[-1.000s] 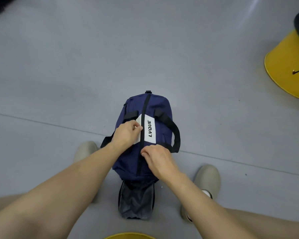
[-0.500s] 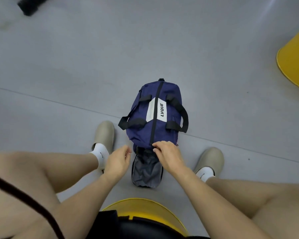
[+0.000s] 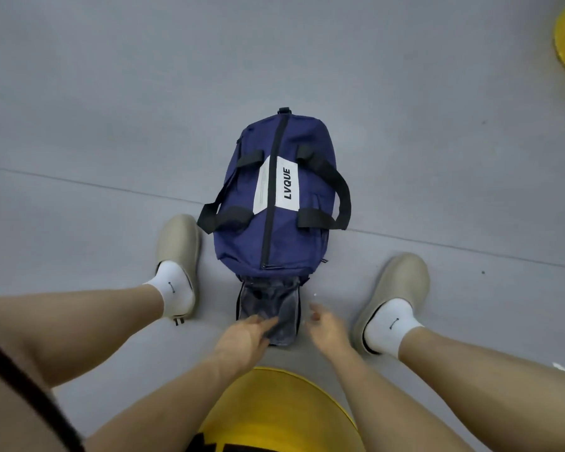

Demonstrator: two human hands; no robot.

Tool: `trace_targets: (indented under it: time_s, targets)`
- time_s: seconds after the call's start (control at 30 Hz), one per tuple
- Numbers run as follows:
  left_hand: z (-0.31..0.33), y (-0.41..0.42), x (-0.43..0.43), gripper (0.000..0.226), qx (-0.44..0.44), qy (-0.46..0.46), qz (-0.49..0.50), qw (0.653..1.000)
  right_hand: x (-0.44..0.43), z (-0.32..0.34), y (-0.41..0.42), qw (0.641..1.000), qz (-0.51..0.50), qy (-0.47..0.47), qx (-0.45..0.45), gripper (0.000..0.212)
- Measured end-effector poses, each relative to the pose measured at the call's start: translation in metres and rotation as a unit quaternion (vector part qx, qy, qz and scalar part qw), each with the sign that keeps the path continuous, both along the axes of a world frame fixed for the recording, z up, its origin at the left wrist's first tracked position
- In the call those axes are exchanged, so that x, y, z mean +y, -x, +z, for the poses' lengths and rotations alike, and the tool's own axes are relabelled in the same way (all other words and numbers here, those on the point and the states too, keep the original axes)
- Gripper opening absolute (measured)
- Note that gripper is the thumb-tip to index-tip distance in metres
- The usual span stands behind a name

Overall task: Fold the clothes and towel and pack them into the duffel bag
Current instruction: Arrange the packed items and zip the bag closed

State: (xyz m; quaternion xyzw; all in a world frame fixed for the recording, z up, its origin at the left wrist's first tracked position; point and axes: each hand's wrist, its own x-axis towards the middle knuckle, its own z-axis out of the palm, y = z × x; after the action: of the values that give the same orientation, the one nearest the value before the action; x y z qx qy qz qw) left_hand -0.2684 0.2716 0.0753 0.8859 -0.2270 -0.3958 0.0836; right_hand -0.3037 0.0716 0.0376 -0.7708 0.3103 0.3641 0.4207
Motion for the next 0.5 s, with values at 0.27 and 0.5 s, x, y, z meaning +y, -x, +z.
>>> trace_targets:
  time_s: [0.27, 0.5]
  targets:
    - [0.0, -0.006, -0.009, 0.08, -0.028, -0.018, -0.005, 0.999, 0.044, -0.027, -0.015, 0.994, -0.074, 0.024, -0.07, 0.07]
    - [0.006, -0.001, -0.005, 0.079, -0.055, -0.014, -0.032, 0.998, 0.049, 0.01, -0.018, 0.985, -0.082, 0.045, -0.148, 0.045]
